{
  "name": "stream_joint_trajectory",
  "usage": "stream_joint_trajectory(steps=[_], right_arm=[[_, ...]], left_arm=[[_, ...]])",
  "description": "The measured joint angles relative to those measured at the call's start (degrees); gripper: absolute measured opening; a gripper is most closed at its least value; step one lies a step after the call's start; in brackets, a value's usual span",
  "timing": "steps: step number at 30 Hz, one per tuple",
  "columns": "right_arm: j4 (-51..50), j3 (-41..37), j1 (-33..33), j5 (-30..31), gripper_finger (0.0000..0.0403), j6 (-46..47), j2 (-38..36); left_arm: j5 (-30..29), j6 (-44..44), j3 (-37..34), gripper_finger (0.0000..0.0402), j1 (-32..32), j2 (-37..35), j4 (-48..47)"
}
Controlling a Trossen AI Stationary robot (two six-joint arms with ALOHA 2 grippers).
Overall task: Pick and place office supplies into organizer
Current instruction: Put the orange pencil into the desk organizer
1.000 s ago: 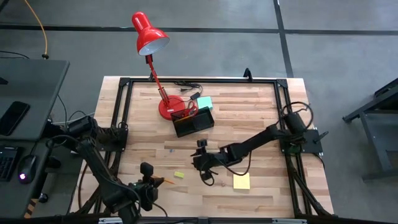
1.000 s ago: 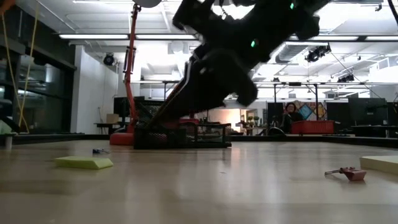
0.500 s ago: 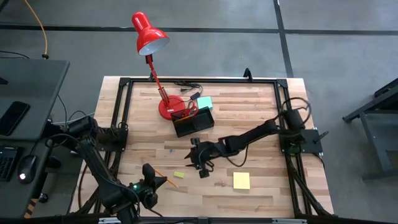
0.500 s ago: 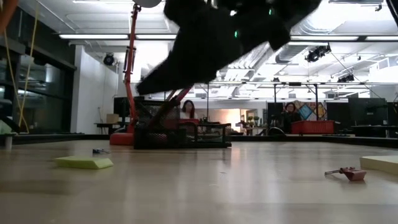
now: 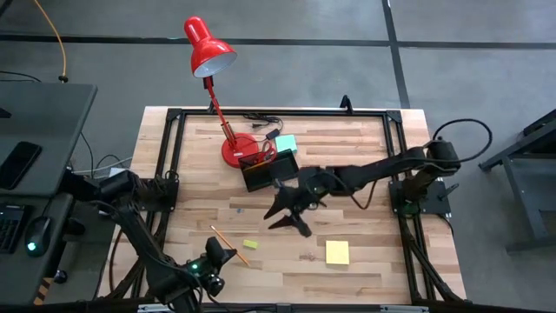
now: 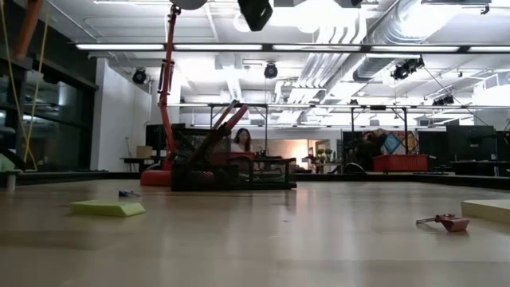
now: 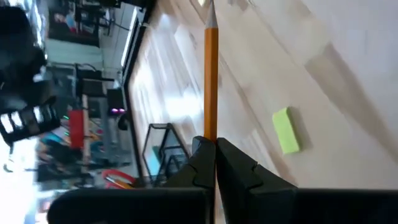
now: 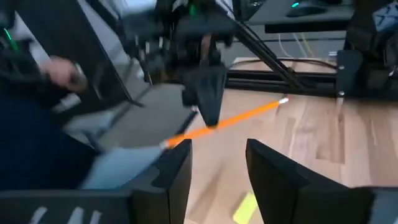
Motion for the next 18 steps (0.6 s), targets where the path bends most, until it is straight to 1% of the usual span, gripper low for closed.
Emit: stream_joint_trajectory(steps=[2, 6, 9, 11, 16, 18], right_arm=[[1.2, 0.0, -1.0, -3.1, 0.014, 3.6, -0.4], [3.3, 0.0, -3.4, -12.4, 0.014, 10.9, -0.4], [3.8, 0.0, -4.9, -13.2, 0.014, 15.4, -0.2], [3.6, 0.0, -5.7, -13.3, 0.014, 16.9, -0.2], [0.1, 0.0, -6.5, -13.9, 0.014, 16.0, -0.1], [-0.6, 0.0, -6.5, -15.3, 0.014, 15.1, 0.3]], left_arm=[[-0.9, 2.7, 0.0, 0.0, 0.3, 1.1, -0.1], [-1.0, 7.7, 0.0, 0.0, 2.0, 2.9, -0.4], [-1.2, 9.0, 0.0, 0.0, 4.0, 3.5, -1.3], [-1.4, 9.3, 0.0, 0.0, 5.2, 4.2, -2.0], [-1.6, 14.4, 0.0, 0.0, 7.4, 5.2, -3.1], [-2.3, 16.6, 0.0, 0.0, 7.7, 5.4, -3.5]])
